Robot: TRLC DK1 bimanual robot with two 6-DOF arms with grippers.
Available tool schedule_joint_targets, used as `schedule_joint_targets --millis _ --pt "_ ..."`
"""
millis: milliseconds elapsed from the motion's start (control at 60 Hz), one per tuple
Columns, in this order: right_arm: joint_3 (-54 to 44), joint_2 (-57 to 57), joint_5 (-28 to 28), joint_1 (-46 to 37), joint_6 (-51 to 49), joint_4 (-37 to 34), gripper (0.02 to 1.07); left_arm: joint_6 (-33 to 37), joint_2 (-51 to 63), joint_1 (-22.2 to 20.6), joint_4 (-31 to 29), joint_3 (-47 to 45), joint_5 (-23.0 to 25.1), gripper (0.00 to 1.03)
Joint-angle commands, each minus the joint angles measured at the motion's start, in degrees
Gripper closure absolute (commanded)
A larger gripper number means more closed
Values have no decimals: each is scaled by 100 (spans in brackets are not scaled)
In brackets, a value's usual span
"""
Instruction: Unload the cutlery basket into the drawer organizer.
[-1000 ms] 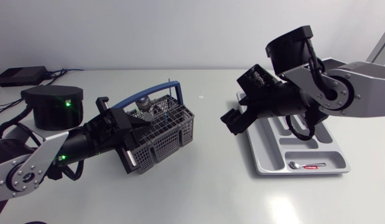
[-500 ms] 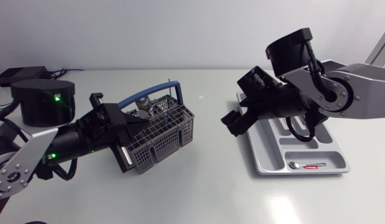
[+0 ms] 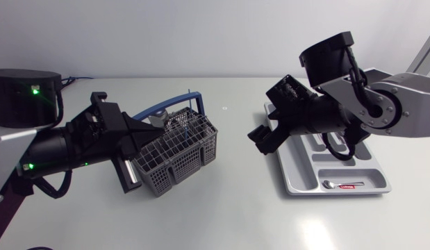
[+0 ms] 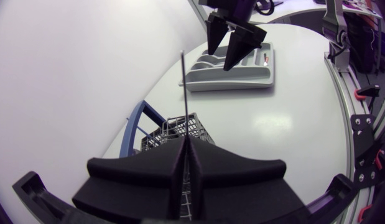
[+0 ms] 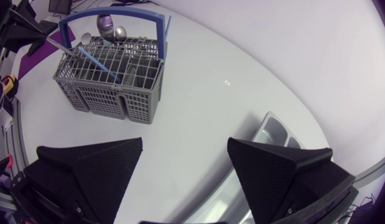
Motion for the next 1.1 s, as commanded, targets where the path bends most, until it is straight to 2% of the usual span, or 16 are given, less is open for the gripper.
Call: schedule_joint_targets --millis 0,267,617,783,1083 --pt "-217 -73 -19 50 -110 44 9 225 79 84 -135 405 324 100" --pt "-296 -38 -19 68 -171 96 9 1271 272 -83 -672 502 684 100" --pt "-463 59 -54 76 -233 272 9 2484 703 -13 -1471 1047 1185 100" --pt "-507 129 -177 120 -338 369 9 2950 1010 471 -1920 1389 1801 100" --pt "-234 516 -212 252 -382 334 9 3161 1854 1666 -1902 1609 3242 100"
